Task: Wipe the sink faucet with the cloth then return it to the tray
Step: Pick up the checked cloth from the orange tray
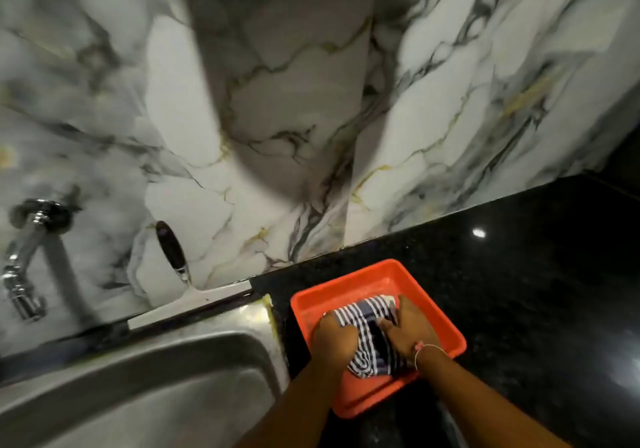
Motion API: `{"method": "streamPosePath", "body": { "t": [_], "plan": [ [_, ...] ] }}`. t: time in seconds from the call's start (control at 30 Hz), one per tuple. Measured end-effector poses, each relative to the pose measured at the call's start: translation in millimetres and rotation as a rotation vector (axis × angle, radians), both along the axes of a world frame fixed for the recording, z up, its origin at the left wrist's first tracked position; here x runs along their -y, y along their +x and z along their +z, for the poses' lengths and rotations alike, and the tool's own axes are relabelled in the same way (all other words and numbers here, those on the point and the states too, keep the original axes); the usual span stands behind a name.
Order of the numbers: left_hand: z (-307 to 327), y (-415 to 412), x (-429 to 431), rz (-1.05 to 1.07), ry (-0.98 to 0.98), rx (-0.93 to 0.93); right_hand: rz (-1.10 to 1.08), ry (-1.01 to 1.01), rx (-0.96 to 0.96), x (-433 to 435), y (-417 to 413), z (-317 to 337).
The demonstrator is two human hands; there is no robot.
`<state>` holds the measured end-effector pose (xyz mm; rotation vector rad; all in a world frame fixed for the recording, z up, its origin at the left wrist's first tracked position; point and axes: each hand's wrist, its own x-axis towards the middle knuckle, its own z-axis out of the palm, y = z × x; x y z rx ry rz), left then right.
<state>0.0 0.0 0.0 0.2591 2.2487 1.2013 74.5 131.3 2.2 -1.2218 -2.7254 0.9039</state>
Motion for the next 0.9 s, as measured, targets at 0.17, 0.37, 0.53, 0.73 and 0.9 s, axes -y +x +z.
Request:
{"method": "streamPosePath", "body": {
  "t": [0.17,0.37,0.53,0.73,0.9],
  "plan": [
    [-31.6,-11.5,-21.7,0.124,-0.018,0.182,-0.083,-0.027,0.095,-7.7,-10.0,-27.6],
    [-51.4,-17.1,-30.2,0.21,0.033,0.283,-0.207,-0.153,0.063,-8.6,-28.0,-52.3],
    [-48.6,-10.9,-28.5,0.204,0.008,0.324,-0.41,-0.546,-0.064,-16.3,-25.1,-49.2],
    [-11.4,-19.2,-2.9,0.183,0.108,0.395,-0.416,-1.13,-0.235,-11.1,-6.5,12.6],
    [39.3,-34.2,56.0,0.101,0.146,0.213,-0.437,-1.317,-0.323,49.8,-11.1,45.2]
  ]
}}
